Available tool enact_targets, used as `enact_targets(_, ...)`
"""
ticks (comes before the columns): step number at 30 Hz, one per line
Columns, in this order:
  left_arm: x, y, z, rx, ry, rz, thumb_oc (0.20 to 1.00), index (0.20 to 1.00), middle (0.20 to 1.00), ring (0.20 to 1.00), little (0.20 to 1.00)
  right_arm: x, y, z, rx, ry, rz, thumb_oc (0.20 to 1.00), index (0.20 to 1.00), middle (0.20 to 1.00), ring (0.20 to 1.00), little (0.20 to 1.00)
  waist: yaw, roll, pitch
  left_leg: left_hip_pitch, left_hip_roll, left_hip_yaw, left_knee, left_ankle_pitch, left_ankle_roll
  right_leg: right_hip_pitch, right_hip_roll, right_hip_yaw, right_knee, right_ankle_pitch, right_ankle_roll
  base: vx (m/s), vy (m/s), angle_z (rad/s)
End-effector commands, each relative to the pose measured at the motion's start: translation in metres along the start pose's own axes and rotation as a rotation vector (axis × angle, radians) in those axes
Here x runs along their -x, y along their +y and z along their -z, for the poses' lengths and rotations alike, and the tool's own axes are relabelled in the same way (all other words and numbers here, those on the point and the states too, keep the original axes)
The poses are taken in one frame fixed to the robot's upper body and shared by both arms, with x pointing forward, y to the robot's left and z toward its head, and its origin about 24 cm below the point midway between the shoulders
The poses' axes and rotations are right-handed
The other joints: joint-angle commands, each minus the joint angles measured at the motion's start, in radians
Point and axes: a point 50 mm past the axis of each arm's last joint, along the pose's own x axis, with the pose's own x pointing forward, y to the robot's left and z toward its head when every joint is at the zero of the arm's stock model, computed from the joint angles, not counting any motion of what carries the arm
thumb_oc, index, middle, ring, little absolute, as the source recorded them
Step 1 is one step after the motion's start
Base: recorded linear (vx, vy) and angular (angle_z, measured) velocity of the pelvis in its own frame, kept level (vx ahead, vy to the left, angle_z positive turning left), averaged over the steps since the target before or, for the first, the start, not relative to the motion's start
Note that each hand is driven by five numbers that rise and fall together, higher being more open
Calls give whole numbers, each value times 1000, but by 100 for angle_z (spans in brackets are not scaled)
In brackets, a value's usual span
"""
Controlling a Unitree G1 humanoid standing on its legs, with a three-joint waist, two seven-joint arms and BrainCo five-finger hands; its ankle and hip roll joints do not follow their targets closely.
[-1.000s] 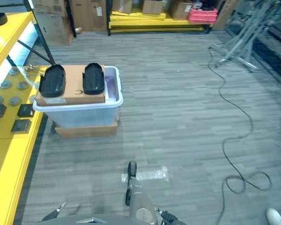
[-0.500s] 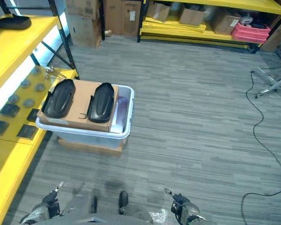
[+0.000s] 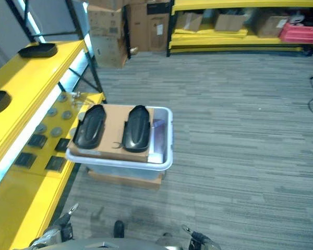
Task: Move parts from the plastic box to the shelf.
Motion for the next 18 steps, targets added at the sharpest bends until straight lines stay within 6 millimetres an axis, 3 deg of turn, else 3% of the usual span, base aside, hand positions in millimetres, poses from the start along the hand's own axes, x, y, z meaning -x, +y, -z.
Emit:
enact_targets(1, 0, 1, -2, -47, -7, -12, 1000, 1000, 1000, 1000, 1000, 0, -4, -7, -27, -21, 42, 1000, 1000, 1000, 1000, 1000, 17, -44, 4, -70, -18, -51, 43, -34, -10, -43, 7, -24, -86, 95, 2, 66, 59, -11)
enact_targets(6, 1, -3, 3, -89, 8, -1, 1000, 1000, 1000, 1000, 1000, 1, 0, -16, -126, -119, 88, 1000, 1000, 1000, 1000, 1000, 22, -40, -14, -36, -26, -55, 15, -39, -2, -41, 2, -24, -86, 100, 11, 73, 51, 2)
enact_targets(8, 1, -3, 7, -104, 12, 1, 1000, 1000, 1000, 1000, 1000, 5, -7, -41, -263, -287, 204, 1000, 1000, 1000, 1000, 1000, 23, -43, -23, -29, -25, -54, 13, -43, 1, -40, 1, -24, -86, 101, 14, 82, 2, -1)
enact_targets(9, 3, 1, 12, -117, 15, 0, 1000, 1000, 1000, 1000, 1000, 13, -21, -71, -439, -397, 322, 1000, 1000, 1000, 1000, 1000, 24, -50, -32, -26, -22, -47, 13, -49, 2, -40, 1, -24, -86, 101, 17, 72, -15, -3)
enact_targets(10, 3, 1, 13, -118, 16, -1, 1000, 1000, 1000, 1000, 1000, 15, -24, -76, -462, -425, 342, 1000, 1000, 1000, 1000, 1000, 24, -50, -33, -25, -22, -46, 13, -50, 2, -39, 1, -24, -86, 101, 18, 58, -22, -4)
enact_targets(11, 3, 8, 13, -115, 15, -6, 1000, 1000, 1000, 1000, 1000, 23, -43, -93, -521, -517, 398, 1000, 1000, 1000, 1000, 1000, 23, -55, -35, -26, -21, -42, 14, -53, 2, -42, 1, -24, -86, 103, 20, 24, -13, -4)
enact_targets(14, 5, 28, 13, -104, 13, -27, 1000, 1000, 1000, 1000, 1000, 64, -107, -146, -581, -824, 560, 1000, 1000, 1000, 1000, 1000, 10, -71, -39, -28, -18, -31, 17, -61, 10, -50, -3, -23, -84, 108, 28, 14, -10, 0)
enact_targets(15, 5, 29, 14, -104, 13, -27, 1000, 1000, 1000, 1000, 1000, 67, -110, -148, -582, -845, 571, 1000, 1000, 1000, 1000, 1000, 10, -71, -39, -27, -18, -30, 17, -62, 10, -50, -3, -23, -84, 108, 29, 32, -14, 2)
enact_targets(16, 7, 38, 17, -72, 11, -53, 1000, 1000, 1000, 1000, 1000, 129, -147, -198, -614, -1177, 648, 1000, 1000, 1000, 1000, 1000, -13, -83, -37, -23, -16, -18, 15, -68, 18, -55, -4, -17, -78, 108, 35, 0, 0, 0)
enact_targets(17, 7, 39, 17, -69, 11, -55, 1000, 1000, 1000, 1000, 1000, 136, -149, -201, -610, -1219, 663, 1000, 1000, 1000, 1000, 1000, -14, -83, -36, -22, -15, -17, 15, -69, 18, -55, -4, -17, -77, 108, 36, 30, 9, -4)
enact_targets(18, 7, 41, 18, -45, 13, -69, 1000, 1000, 1000, 1000, 1000, 164, -152, -215, -597, -1367, 673, 1000, 1000, 1000, 1000, 1000, -24, -86, -35, -21, -16, -12, 14, -73, 20, -58, -5, -16, -75, 107, 39, 14, 25, -8)
